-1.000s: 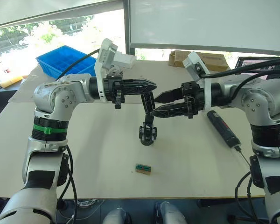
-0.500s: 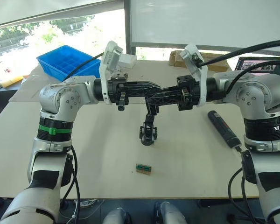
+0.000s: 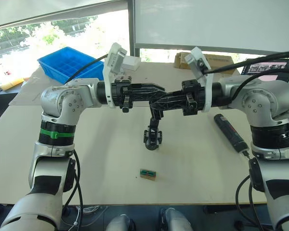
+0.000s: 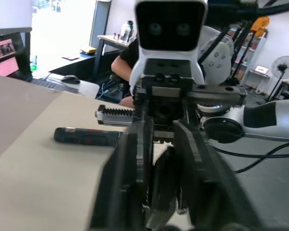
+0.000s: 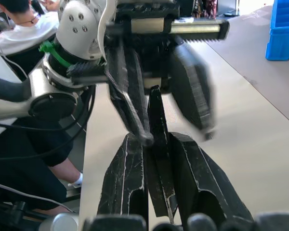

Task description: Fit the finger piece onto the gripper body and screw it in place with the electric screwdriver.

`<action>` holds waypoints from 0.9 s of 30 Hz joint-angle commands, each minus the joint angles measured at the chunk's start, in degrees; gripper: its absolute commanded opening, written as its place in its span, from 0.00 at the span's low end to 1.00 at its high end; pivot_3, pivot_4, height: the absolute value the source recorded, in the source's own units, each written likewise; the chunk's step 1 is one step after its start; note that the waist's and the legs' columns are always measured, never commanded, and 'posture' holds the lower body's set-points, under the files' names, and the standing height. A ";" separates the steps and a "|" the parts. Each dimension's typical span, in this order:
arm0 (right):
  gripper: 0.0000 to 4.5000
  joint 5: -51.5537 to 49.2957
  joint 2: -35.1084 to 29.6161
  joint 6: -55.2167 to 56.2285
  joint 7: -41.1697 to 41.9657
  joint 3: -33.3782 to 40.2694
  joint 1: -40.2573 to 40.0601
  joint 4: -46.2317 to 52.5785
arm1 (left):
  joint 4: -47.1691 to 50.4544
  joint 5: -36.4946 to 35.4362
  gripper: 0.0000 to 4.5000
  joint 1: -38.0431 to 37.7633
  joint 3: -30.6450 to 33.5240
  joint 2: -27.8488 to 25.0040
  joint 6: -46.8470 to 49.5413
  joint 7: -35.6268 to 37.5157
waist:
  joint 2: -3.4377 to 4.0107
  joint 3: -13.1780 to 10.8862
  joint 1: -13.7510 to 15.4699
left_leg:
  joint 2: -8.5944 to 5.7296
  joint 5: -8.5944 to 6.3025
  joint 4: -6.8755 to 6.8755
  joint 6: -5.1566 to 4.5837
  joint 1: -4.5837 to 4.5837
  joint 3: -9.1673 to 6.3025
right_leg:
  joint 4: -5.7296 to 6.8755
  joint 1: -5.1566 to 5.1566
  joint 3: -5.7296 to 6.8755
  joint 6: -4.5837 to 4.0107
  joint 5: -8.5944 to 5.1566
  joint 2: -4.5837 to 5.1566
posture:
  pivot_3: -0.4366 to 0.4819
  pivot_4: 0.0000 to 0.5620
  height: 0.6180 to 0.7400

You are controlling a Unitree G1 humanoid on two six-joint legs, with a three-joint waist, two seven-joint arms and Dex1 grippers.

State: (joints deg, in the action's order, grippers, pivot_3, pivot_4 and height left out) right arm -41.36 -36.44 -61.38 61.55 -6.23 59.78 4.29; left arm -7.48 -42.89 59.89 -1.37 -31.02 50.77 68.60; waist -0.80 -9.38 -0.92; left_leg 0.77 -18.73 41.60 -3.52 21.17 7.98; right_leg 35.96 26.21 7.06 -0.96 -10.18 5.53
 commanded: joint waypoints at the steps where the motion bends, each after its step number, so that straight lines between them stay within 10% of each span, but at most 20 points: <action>1: 0.08 2.57 -1.93 6.15 1.83 -0.20 -1.98 3.98 | -0.39 5.01 0.69 -3.13 -0.59 -2.87 -9.18 4.36 | 0.00 0.00 -0.15 | 0.00 0.00 -0.01 0.00 0.00 0.01 | 0.00 0.02 -0.01 0.00 0.00 -0.01 | 0.48 0.27 0.98; 4: 0.08 5.33 -2.88 10.20 2.54 -1.43 -4.62 5.39 | -2.90 11.98 1.00 -7.23 -2.69 -4.54 -20.89 7.72 | 0.00 0.00 -0.10 | 0.00 0.00 0.00 0.01 -0.02 0.02 | 0.02 0.01 -0.01 0.00 0.00 0.00 | 0.48 0.27 0.98; 10: 0.08 7.46 -3.45 13.68 3.45 -1.86 -8.52 6.25 | -11.11 22.48 1.00 -13.46 -6.72 -7.84 -36.19 12.67 | 0.00 0.00 -0.08 | 0.01 0.00 0.00 0.01 0.01 0.03 | -0.03 0.03 0.00 0.00 0.00 -0.01 | 0.48 0.27 0.98; 27: 0.08 10.08 -2.18 16.59 1.66 -3.06 -14.99 8.83 | -33.92 39.19 1.00 -13.52 -12.01 8.83 -62.48 1.98 | -0.01 0.00 0.24 | 0.04 -0.01 0.10 -0.04 0.17 -0.02 | -0.05 0.03 0.10 0.01 0.02 0.02 | 0.48 0.27 0.98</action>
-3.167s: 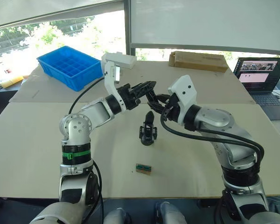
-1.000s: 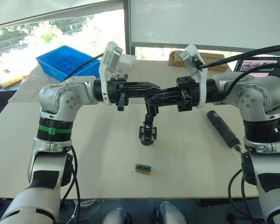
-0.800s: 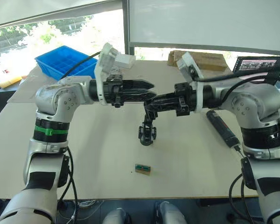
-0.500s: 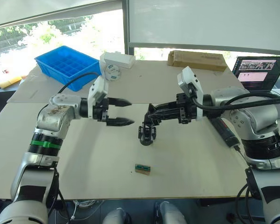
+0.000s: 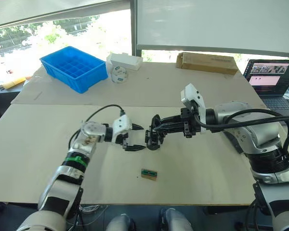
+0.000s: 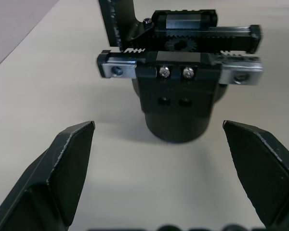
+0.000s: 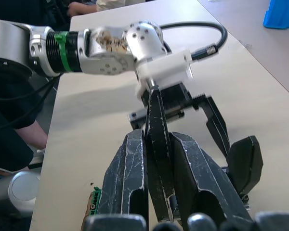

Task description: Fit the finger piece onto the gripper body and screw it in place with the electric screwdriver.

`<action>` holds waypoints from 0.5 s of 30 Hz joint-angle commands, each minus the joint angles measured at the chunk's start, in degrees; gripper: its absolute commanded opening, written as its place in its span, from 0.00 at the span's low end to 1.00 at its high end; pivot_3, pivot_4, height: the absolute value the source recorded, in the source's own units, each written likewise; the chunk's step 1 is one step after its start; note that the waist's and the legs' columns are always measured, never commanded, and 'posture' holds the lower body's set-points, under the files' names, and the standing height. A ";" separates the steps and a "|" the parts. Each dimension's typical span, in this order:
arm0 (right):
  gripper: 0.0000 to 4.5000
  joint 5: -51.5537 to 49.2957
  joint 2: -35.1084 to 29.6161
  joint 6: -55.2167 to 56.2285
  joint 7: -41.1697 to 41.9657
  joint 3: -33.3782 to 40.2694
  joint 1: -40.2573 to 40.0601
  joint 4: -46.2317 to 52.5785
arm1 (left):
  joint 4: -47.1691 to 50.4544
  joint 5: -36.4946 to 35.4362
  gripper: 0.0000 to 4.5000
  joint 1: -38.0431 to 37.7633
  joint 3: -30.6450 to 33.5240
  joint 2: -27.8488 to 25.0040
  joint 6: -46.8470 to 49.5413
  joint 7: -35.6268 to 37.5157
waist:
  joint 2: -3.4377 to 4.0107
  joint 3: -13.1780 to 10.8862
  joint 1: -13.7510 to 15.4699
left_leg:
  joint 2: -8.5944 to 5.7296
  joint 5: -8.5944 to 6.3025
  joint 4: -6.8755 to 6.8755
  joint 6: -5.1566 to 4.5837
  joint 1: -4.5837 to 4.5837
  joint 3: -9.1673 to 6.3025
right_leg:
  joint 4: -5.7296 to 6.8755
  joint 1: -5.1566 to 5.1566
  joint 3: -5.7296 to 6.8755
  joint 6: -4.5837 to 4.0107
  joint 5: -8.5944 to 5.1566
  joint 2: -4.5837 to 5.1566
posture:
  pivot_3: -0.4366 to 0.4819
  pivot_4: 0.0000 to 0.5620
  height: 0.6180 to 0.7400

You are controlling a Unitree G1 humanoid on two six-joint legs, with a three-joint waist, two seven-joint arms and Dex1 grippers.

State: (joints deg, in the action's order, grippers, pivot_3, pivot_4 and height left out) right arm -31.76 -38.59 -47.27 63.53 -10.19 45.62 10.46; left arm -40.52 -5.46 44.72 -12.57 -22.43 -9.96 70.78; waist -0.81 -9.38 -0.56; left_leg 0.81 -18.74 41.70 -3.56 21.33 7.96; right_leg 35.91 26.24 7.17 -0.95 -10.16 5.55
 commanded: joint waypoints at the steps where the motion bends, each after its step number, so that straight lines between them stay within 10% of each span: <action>1: 0.08 0.87 0.03 3.03 -0.62 0.81 -1.53 3.12 | -1.77 2.64 1.00 1.89 -1.06 0.70 -3.04 -0.97 | 0.00 0.00 -0.15 | 0.01 0.00 0.00 0.00 0.00 0.00 | 0.00 0.00 0.00 0.00 0.00 -0.01 | 0.48 0.27 0.98; 15: 0.08 4.11 2.19 10.05 -4.18 1.71 -5.52 4.04 | -3.40 2.40 0.89 1.52 -0.48 6.80 -2.03 -2.21 | -0.01 0.00 -0.13 | 0.01 -0.02 0.01 -0.03 -0.02 0.01 | 0.00 0.00 -0.02 0.00 0.00 0.03 | 0.48 0.27 0.98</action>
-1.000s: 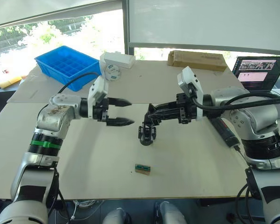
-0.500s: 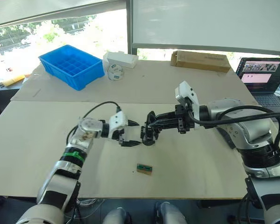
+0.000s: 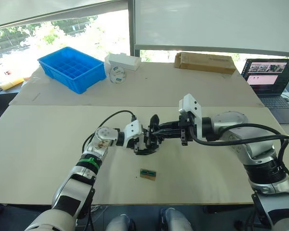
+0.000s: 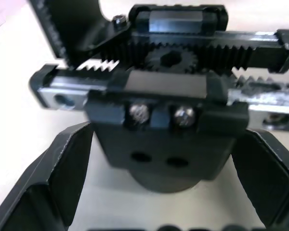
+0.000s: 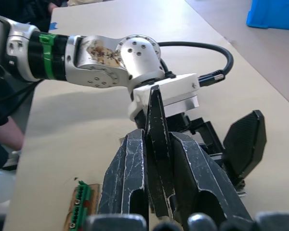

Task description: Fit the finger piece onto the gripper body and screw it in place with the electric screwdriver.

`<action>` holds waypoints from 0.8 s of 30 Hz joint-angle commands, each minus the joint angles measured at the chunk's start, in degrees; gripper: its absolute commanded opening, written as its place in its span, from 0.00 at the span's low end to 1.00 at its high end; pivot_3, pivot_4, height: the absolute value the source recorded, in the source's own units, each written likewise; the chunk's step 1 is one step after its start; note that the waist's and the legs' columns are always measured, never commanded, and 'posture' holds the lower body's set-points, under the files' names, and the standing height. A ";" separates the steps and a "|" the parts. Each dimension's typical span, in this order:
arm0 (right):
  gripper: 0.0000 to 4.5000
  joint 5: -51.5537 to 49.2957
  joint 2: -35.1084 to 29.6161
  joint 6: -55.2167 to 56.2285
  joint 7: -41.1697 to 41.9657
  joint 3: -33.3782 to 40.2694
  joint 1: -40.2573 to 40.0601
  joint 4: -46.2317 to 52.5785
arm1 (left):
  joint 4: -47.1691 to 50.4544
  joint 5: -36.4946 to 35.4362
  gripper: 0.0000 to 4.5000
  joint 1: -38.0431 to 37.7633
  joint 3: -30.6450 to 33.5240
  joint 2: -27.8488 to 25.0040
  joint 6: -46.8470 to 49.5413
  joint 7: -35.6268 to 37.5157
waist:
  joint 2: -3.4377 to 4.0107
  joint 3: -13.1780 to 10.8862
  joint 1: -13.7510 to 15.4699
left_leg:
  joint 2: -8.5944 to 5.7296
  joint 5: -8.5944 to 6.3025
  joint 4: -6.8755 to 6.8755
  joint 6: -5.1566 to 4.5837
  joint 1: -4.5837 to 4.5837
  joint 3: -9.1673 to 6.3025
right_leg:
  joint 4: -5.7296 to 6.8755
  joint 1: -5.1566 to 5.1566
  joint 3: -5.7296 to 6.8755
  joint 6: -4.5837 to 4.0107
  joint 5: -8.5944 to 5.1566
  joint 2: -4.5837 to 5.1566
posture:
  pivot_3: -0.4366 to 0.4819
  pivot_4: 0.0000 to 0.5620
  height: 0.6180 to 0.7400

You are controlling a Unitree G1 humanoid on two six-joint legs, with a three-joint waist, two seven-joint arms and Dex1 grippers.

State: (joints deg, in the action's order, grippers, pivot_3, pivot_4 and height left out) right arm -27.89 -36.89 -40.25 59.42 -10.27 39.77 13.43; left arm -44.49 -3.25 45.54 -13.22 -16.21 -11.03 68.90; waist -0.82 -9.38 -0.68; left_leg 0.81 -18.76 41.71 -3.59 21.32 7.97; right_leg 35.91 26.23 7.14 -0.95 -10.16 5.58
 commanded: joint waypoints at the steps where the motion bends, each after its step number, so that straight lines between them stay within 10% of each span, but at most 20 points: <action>1: 0.08 0.40 0.76 4.01 0.21 1.69 0.14 0.88 | 0.46 0.16 0.83 0.69 0.21 0.62 -1.23 -0.07 | 0.00 0.00 0.00 | 0.00 0.00 0.00 0.00 0.00 0.00 | 0.00 0.00 0.00 0.00 0.00 0.00 | 0.48 0.27 0.98; 4: 0.08 0.63 2.72 11.86 3.80 1.05 -1.74 0.21 | -0.07 0.20 0.54 0.67 0.18 0.75 -1.17 0.85 | -0.02 0.01 -0.01 | 0.01 0.00 0.00 0.00 0.00 -0.01 | 0.00 -0.01 0.01 0.00 0.00 -0.02 | 0.48 0.27 0.98; 24: 0.08 5.41 8.59 20.99 6.66 -1.11 -5.07 -12.81 | -3.78 1.80 0.53 0.44 -0.13 0.33 -4.18 0.18 | -0.02 0.02 -0.06 | 0.01 0.00 0.01 0.00 -0.13 0.02 | 0.01 -0.06 -0.06 -0.01 0.00 -0.01 | 0.48 0.27 0.98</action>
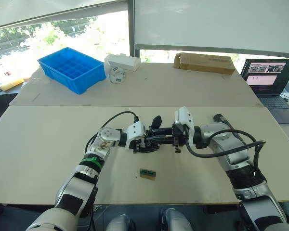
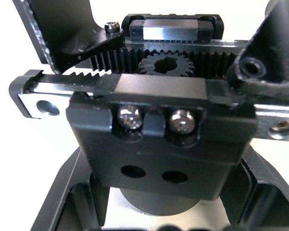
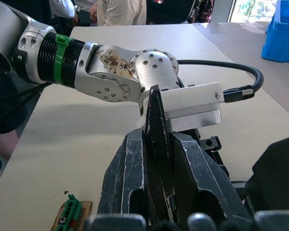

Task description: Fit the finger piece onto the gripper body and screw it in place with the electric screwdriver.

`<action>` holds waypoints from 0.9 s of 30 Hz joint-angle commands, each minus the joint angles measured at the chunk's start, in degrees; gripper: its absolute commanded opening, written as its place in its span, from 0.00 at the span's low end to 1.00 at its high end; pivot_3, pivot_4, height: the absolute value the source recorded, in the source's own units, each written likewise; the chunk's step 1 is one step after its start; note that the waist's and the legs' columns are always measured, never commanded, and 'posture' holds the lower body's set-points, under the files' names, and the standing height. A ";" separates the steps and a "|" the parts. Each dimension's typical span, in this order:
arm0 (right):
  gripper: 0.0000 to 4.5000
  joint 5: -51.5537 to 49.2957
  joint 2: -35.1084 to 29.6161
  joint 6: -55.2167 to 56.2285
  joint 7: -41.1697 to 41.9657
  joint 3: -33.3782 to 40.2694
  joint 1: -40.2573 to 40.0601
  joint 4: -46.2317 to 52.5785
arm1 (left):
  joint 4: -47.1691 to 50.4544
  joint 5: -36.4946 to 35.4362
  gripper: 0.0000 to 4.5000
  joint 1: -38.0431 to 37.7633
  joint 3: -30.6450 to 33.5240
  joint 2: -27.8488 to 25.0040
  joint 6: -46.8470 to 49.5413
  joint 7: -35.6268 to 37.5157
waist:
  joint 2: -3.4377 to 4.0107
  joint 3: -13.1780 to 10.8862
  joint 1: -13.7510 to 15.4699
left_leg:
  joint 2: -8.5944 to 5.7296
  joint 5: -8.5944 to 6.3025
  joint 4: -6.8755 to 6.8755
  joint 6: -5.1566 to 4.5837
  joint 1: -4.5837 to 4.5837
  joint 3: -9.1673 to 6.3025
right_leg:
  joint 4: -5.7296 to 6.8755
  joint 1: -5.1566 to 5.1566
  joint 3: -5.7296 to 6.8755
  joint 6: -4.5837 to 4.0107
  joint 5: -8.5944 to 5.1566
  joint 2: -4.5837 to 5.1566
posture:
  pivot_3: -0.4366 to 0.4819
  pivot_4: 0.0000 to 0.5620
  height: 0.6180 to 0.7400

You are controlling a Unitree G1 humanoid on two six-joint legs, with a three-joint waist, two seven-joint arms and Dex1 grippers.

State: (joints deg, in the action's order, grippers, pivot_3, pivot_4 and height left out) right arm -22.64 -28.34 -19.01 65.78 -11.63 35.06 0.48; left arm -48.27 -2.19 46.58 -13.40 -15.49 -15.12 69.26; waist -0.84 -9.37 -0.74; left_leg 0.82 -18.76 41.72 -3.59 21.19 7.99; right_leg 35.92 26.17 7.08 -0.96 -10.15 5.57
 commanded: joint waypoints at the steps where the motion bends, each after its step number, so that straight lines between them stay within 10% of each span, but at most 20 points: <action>1: 0.08 0.47 0.02 -0.14 0.49 -0.21 -0.82 -0.08 | -0.10 0.75 0.53 -0.48 0.09 -0.33 -0.11 -0.29 | 0.00 0.00 0.00 | 0.00 0.00 0.00 0.00 0.00 0.00 | 0.00 0.00 0.00 0.00 0.00 0.00 | 0.48 0.27 0.98; 27: 0.08 5.90 3.64 -3.48 3.14 -6.18 2.09 -15.66 | -0.78 1.23 0.53 -1.20 0.08 -0.45 2.38 -1.98 | 0.00 1.06 -0.41 | 0.01 -0.01 -0.01 -0.02 -0.26 0.01 | -0.02 -0.14 -0.09 -0.03 0.00 0.06 | 0.48 0.27 0.98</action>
State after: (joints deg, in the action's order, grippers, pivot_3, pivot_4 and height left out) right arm -21.84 -25.01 -20.42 70.69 -12.94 39.74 -11.20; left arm -49.20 -2.08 45.55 -13.06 -15.80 -13.44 67.96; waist -0.84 -8.31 -1.15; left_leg 0.83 -18.77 41.70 -3.60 20.87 8.00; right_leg 35.90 26.00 6.98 -1.00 -10.16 5.62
